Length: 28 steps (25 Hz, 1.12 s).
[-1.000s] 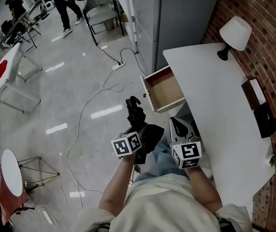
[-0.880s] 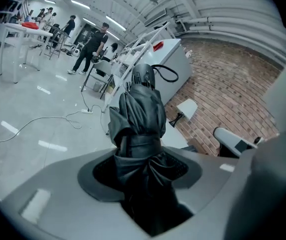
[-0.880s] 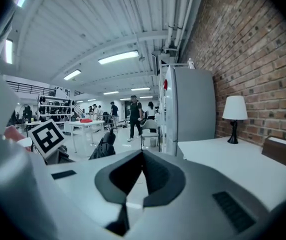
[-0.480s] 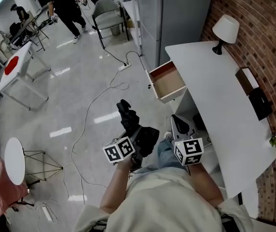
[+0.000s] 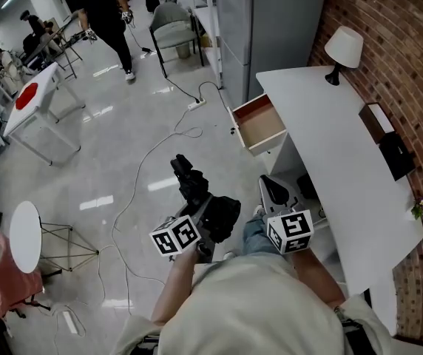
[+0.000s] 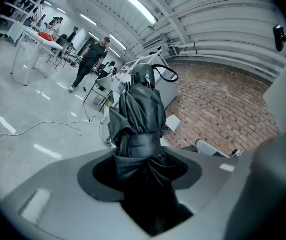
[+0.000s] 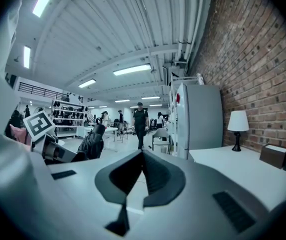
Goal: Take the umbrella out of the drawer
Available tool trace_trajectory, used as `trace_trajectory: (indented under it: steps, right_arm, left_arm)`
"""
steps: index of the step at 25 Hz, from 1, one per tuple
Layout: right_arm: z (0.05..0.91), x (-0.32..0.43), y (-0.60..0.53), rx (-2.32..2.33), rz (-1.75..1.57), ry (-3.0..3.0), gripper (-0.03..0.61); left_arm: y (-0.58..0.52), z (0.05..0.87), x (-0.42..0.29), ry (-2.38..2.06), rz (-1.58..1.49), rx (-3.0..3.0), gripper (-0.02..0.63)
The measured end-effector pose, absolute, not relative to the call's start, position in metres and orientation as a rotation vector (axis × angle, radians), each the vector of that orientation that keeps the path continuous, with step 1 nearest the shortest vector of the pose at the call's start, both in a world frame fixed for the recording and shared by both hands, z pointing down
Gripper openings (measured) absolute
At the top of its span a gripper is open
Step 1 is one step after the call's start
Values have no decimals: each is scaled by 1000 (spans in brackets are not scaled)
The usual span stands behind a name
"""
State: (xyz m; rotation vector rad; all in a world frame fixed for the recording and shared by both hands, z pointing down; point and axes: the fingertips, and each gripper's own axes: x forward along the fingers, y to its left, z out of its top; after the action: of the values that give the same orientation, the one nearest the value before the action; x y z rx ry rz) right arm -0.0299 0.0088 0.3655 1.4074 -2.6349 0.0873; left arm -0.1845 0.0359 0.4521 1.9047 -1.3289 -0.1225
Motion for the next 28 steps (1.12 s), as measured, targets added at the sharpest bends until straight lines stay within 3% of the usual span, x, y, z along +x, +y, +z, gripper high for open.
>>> trace_trajectory:
  steps: [28]
  right_arm:
    - [376, -40, 19, 1401, 109, -2612, 2]
  left_arm:
    - [37, 456, -184, -1260, -121, 1917, 235]
